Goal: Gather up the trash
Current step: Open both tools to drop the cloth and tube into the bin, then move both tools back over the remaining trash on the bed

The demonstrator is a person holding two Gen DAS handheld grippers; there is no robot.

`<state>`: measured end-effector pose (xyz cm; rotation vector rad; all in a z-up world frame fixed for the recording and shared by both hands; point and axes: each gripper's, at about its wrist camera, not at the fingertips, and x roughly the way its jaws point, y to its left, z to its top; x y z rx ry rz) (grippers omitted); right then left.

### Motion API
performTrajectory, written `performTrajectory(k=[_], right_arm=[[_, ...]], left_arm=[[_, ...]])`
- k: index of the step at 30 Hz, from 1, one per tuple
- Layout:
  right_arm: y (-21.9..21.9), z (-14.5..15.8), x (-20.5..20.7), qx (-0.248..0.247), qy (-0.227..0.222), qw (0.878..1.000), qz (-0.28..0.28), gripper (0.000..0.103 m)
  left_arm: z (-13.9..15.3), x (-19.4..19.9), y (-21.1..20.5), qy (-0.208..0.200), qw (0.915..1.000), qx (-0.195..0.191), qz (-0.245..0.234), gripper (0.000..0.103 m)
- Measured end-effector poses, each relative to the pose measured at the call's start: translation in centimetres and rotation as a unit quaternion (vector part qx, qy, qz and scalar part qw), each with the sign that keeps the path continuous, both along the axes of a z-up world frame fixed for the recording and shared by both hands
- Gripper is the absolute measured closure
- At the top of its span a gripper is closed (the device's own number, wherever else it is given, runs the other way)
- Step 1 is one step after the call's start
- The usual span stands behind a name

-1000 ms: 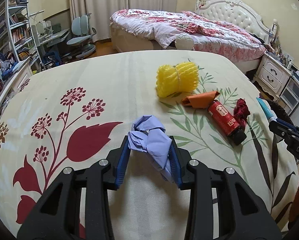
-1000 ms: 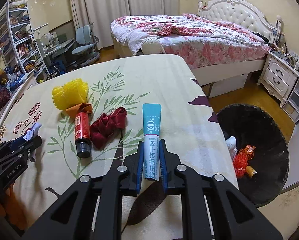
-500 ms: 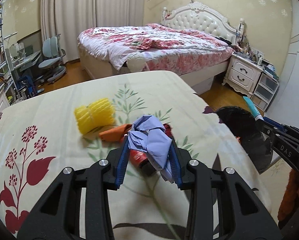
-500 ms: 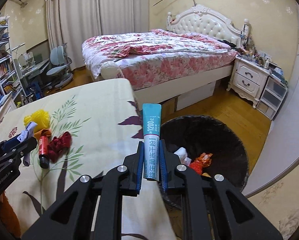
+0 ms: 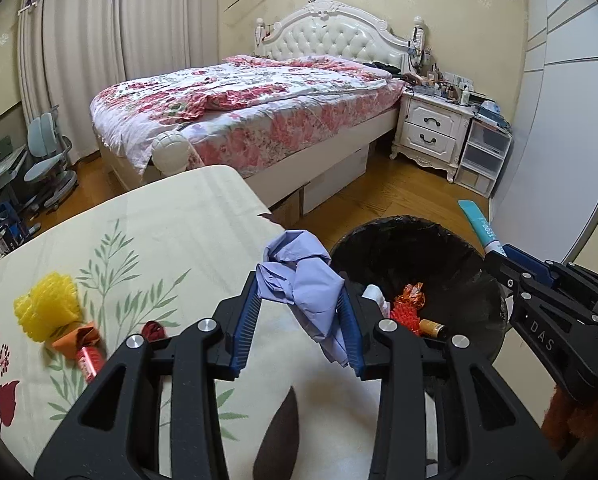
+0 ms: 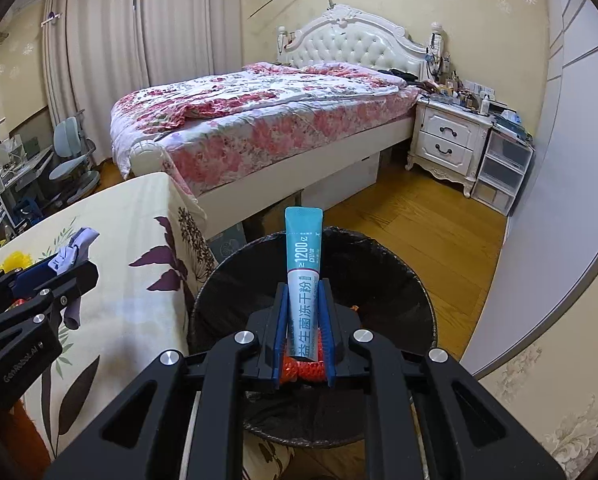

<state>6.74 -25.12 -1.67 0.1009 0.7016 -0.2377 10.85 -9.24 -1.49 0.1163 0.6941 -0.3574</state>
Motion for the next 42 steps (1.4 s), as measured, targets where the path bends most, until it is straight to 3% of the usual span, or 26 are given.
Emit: performTrajectory(k=[19, 20, 22, 23, 28, 35, 42], right_arm=[[-4.2, -2.5, 2.0, 0.028, 0.014, 0.998, -0.049, 0.086], [-4.3, -2.7, 2.1, 0.029, 0.015, 0.998, -0.051, 0.084], [-4.4, -2.8, 2.2, 0.028, 0.020, 0.998, -0.055, 0.082], [-4.4, -2.9, 2.2, 0.027, 0.021, 0.998, -0.056, 0.079], [-4.5, -2.8, 1.9, 0.018, 0.019, 0.997, -0.068, 0.065], [-4.2, -1.9, 1.2, 0.012, 0.009, 0.997, -0.070, 0.044], [-1.8, -1.3, 0.7, 0.026, 0.010, 0.999, -0.039, 0.043]], left_arm=[[-2.4, 4.0, -7.7, 0.007, 0.9982, 0.039, -0.046, 0.065], [-2.5, 4.1, -7.8, 0.008, 0.9982, 0.040, -0.044, 0.064], [-2.6, 4.2, -7.9, 0.008, 0.9984, 0.040, -0.039, 0.045], [-2.5, 4.3, -7.8, 0.006, 0.9987, 0.038, -0.035, 0.040], [-2.7, 4.3, -7.4, 0.006, 0.9985, 0.042, -0.034, 0.029], [-2.2, 3.8, -5.7, 0.017, 0.9990, 0.040, -0.011, 0.025], [-1.5, 2.1, -1.9, 0.030, 0.9986, 0.035, 0.026, 0.025]])
